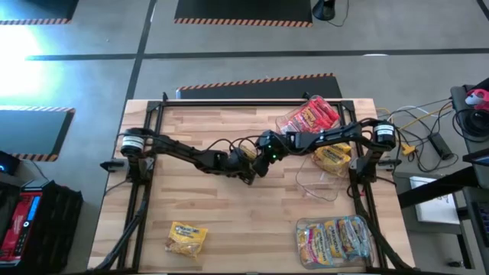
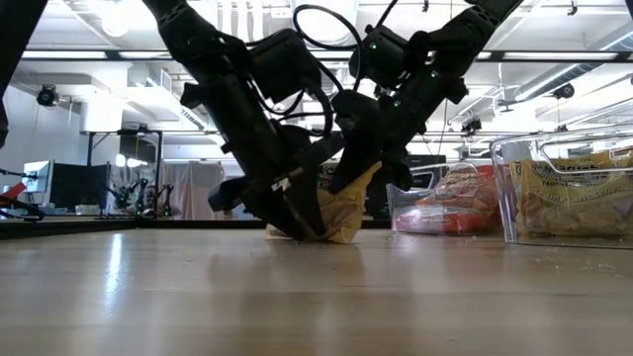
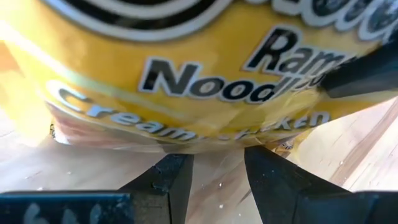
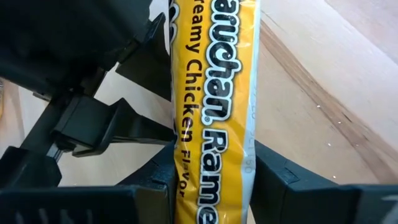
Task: Sort Maruchan noodles
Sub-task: Put the yellow noodle pack into the middle transparent bin
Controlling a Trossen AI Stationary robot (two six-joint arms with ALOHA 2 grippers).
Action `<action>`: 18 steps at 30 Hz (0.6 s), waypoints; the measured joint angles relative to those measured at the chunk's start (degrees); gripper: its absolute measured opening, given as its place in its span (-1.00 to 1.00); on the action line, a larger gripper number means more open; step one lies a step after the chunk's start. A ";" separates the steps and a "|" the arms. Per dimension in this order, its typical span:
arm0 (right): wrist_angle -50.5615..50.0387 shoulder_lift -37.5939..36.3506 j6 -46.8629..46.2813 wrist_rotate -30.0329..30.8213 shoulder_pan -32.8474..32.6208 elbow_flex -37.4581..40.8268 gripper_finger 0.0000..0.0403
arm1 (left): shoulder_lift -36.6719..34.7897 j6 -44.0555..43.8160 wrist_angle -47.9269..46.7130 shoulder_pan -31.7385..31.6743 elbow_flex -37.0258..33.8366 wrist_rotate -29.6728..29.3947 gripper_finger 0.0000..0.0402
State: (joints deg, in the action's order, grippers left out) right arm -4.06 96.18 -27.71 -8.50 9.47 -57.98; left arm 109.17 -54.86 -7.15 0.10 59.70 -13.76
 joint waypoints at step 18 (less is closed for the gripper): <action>-1.66 -0.41 0.59 -0.91 1.27 0.02 -0.41 | -11.36 -0.41 -0.40 0.26 -6.26 0.65 -0.35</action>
State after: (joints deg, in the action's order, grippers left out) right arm -5.71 95.77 -27.12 -9.41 10.74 -57.95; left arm 97.81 -55.27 -7.56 0.36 53.44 -13.11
